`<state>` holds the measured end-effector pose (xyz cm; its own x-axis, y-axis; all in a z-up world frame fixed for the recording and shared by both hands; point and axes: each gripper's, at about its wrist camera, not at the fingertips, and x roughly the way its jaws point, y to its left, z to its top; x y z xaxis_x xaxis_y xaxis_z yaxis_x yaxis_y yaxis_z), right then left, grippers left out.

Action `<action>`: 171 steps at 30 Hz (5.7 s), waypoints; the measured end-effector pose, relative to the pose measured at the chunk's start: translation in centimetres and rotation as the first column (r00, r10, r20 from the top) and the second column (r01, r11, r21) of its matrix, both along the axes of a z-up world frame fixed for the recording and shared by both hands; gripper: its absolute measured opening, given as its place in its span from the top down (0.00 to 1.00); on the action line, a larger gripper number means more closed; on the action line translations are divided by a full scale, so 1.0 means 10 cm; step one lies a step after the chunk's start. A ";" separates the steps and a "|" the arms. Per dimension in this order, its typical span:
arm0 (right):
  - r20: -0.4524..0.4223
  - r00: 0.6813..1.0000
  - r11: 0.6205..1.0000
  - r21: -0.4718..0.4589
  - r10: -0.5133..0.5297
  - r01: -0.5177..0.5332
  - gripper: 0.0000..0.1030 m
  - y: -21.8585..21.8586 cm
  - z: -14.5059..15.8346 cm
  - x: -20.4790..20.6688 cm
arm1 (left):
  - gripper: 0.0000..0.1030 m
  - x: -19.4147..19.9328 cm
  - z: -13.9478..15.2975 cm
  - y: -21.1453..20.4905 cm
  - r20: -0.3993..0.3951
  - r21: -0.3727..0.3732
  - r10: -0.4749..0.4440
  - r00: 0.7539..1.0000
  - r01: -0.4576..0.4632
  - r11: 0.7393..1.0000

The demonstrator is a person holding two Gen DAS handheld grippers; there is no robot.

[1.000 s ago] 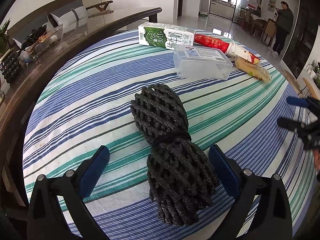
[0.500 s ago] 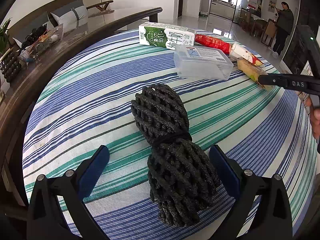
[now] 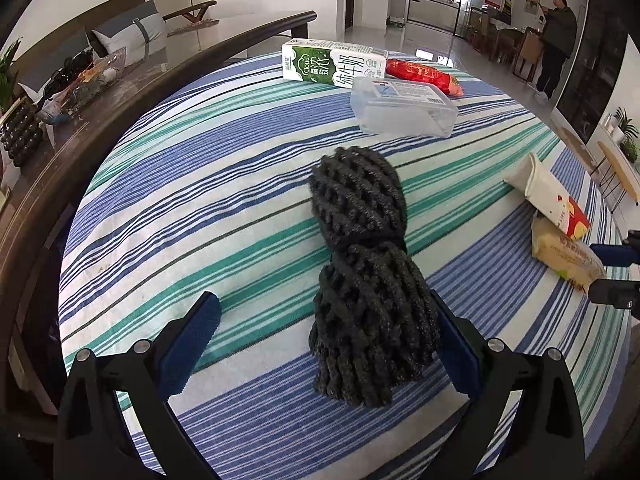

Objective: Collect trash
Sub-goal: 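Grasp the white-and-red paper cup with the right tool while the left tool holds the nets, then carry the nets and cup to the wastebasket and open both tools, then return to the table and grasp the clear plastic box with the left tool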

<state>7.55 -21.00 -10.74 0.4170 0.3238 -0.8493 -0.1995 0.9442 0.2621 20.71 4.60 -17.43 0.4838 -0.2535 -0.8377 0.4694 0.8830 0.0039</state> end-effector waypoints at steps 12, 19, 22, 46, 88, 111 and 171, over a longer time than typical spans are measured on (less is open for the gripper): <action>-0.089 0.994 0.998 0.043 0.059 -0.055 0.30 -0.08 0.05 0.74 | 0.05 -0.02 0.27 -0.08 -0.056 -0.073 -0.129 0.990 0.125 0.989; -0.027 0.999 0.999 -0.038 0.033 -0.034 0.69 -0.09 0.28 0.81 | 0.07 0.06 0.15 -0.14 -0.090 -0.033 -0.128 0.988 0.126 0.992; 0.064 0.998 0.970 -0.242 0.007 0.009 0.67 -0.15 0.42 0.75 | 0.07 0.03 0.16 -0.14 -0.084 -0.043 -0.132 0.988 0.129 0.991; -0.055 0.998 0.971 -0.237 -0.018 0.005 0.70 -0.62 -0.01 0.72 | 0.65 0.14 0.12 -0.25 -0.074 0.025 -0.090 0.993 0.092 0.995; -0.127 0.715 0.713 0.069 -0.687 0.697 0.69 -4.52 -0.99 -1.15 | 0.63 -1.50 -0.76 -5.22 -0.256 -0.232 -0.438 0.862 0.385 0.893; 0.123 0.686 0.685 -0.058 -0.717 0.726 0.16 -4.31 -0.46 -1.09 | 0.18 -2.11 -0.28 -4.73 -0.150 -0.256 -0.523 0.839 0.478 0.840; 0.168 0.977 0.980 -0.128 -0.131 0.154 0.22 -0.31 -0.25 0.20 | 0.08 1.43 0.02 -1.16 0.048 0.054 -0.607 0.793 0.604 0.795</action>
